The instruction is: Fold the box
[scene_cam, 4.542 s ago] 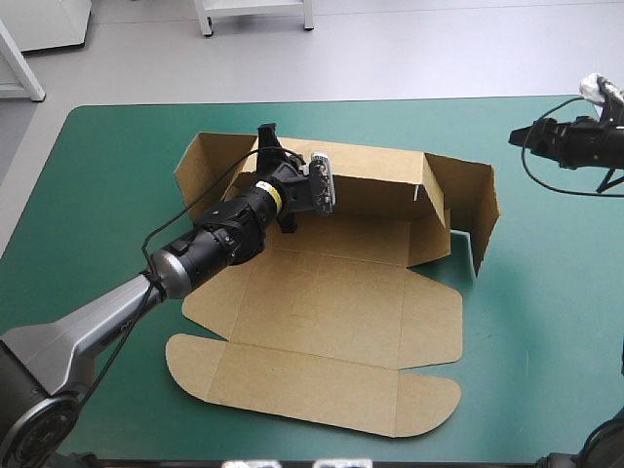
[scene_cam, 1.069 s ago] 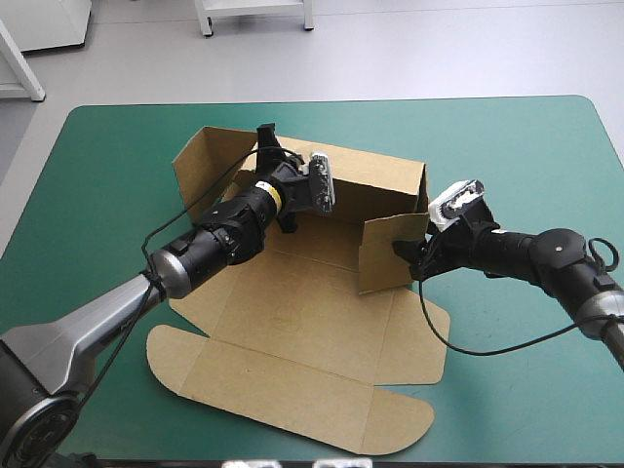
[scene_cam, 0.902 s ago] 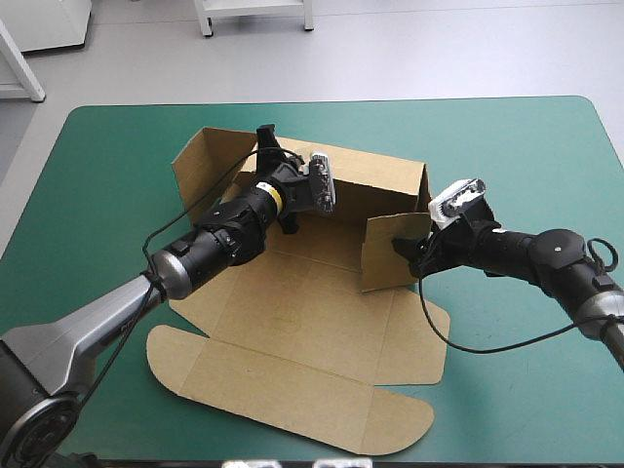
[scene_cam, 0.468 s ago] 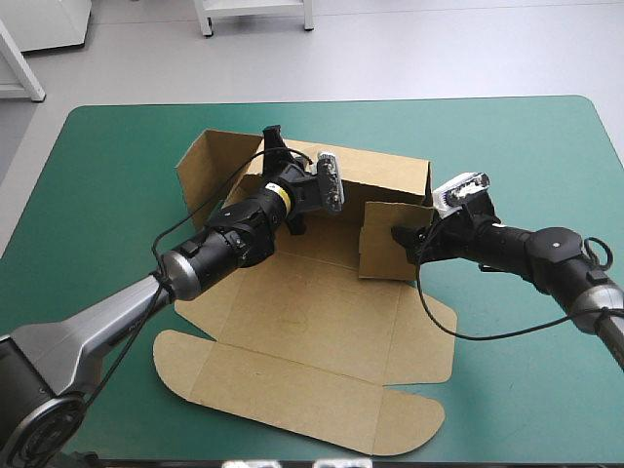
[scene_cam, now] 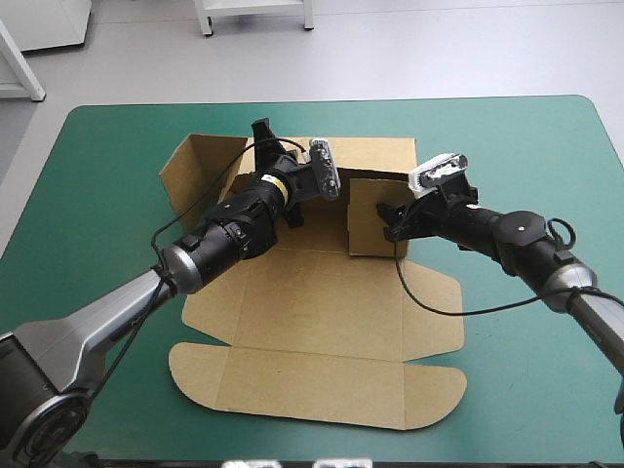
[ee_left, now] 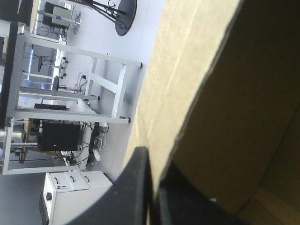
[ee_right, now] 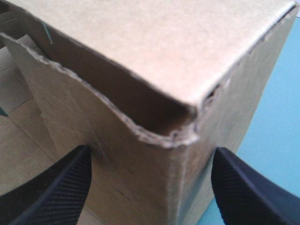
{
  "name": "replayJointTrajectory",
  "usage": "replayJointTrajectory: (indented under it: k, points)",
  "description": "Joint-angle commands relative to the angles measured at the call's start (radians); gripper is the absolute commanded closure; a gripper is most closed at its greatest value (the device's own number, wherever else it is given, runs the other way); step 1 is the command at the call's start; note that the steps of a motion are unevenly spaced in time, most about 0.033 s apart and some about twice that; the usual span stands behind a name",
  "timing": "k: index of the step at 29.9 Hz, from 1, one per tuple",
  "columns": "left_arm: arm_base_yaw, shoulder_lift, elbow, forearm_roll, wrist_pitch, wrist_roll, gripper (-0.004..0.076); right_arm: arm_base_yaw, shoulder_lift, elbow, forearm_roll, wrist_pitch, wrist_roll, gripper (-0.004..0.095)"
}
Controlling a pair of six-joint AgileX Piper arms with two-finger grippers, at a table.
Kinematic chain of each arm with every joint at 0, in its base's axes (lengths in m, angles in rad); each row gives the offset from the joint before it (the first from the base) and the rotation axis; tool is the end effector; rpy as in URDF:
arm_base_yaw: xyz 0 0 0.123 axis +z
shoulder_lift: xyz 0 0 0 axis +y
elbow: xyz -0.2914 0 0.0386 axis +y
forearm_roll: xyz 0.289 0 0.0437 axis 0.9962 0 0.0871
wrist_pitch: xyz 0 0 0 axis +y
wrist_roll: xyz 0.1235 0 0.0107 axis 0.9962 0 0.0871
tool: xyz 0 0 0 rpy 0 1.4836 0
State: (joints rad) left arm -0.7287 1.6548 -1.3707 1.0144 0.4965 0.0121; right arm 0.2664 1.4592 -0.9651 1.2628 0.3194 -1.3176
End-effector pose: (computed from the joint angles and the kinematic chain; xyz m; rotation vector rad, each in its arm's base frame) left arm 0.3716 -0.2644 0.3191 1.3518 1.5418 0.5742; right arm 0.3611 0.1371 0.2609 -0.5313 2.0121 0.4354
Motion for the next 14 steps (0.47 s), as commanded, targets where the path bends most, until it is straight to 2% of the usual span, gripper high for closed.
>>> replayJointTrajectory:
  k: [1, 5, 10, 14]
  points:
    - [-0.011, -0.047, -0.043, -0.014, -0.048, -0.029, 0.0732, 0.013, 0.0, -0.066, 0.04, -0.093, 0.02, 0.0284]
    - [-0.011, -0.039, -0.043, -0.014, -0.035, -0.029, 0.0732, 0.013, 0.018, -0.076, 0.04, -0.152, 0.052, 0.0359]
    - [-0.011, -0.034, -0.043, -0.014, -0.041, -0.029, 0.0732, 0.013, 0.027, -0.076, 0.04, -0.162, 0.015, 0.048]
    - [-0.011, -0.034, -0.043, -0.014, -0.05, -0.029, 0.0732, 0.013, 0.029, -0.084, 0.04, -0.171, -0.068, 0.0501]
